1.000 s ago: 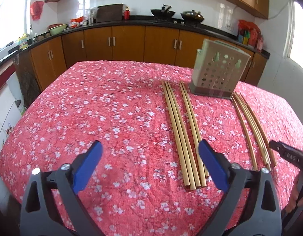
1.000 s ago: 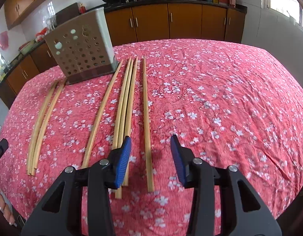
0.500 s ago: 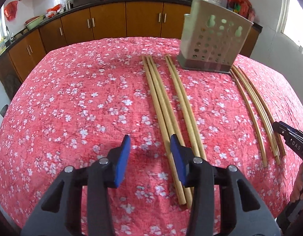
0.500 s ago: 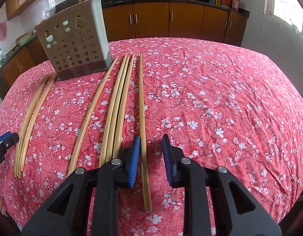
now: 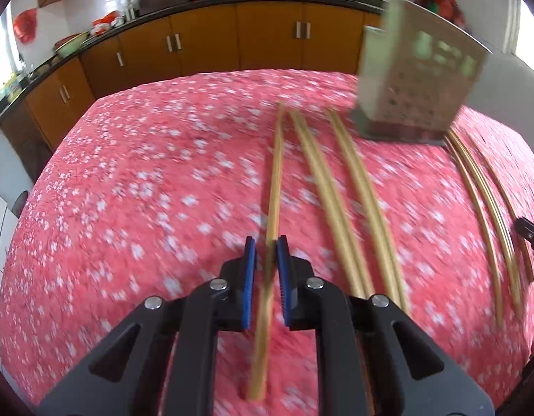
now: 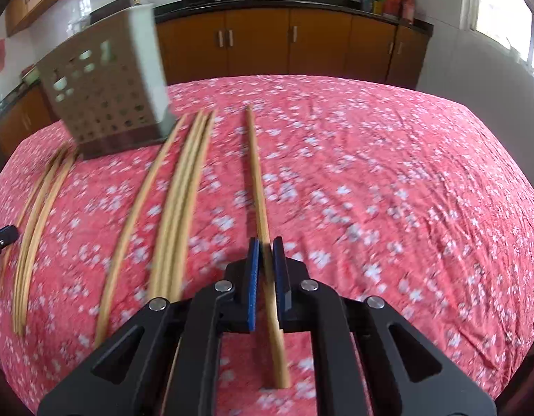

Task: Organize utensils
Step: 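Lower the right tool onto a bamboo chopstick and close it while the left tool grasps another chopstick, then lift the held chopstick with the right tool toward the holder while the left tool carries its chopstick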

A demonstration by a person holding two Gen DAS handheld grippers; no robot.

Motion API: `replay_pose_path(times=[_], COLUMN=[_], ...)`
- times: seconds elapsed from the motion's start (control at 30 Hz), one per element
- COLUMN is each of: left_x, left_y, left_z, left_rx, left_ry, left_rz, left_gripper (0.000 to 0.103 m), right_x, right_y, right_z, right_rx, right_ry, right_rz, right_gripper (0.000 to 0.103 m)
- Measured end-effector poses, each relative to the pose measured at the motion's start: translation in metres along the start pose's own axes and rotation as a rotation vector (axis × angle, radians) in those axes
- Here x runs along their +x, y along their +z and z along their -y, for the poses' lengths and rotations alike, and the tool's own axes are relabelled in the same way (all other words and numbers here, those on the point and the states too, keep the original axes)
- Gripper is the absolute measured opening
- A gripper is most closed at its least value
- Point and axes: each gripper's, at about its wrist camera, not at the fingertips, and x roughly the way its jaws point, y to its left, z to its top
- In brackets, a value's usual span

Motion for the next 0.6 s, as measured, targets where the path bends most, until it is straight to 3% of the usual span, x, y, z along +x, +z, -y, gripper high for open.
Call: replay_pose_path(times=[0.33,0.6], left_x=[-0.006,-0.022], left_y=[-0.01,-0.028], left_z=[-0.026,-0.023], left_rx=[-0.056,-0.036], left_ry=[-0.123,-0.118], left_rz=[0.031,0.031], left_gripper=[0.015,0.015], right_x=[0.008,-0.004], right_y=[0.008,-0.012], right_z=[0.022,0.013], right_rx=[0.04,0.016], right_ry=[0.019,0.018], right_rz=[0.005,0.009], right_gripper=[0.008,0.008])
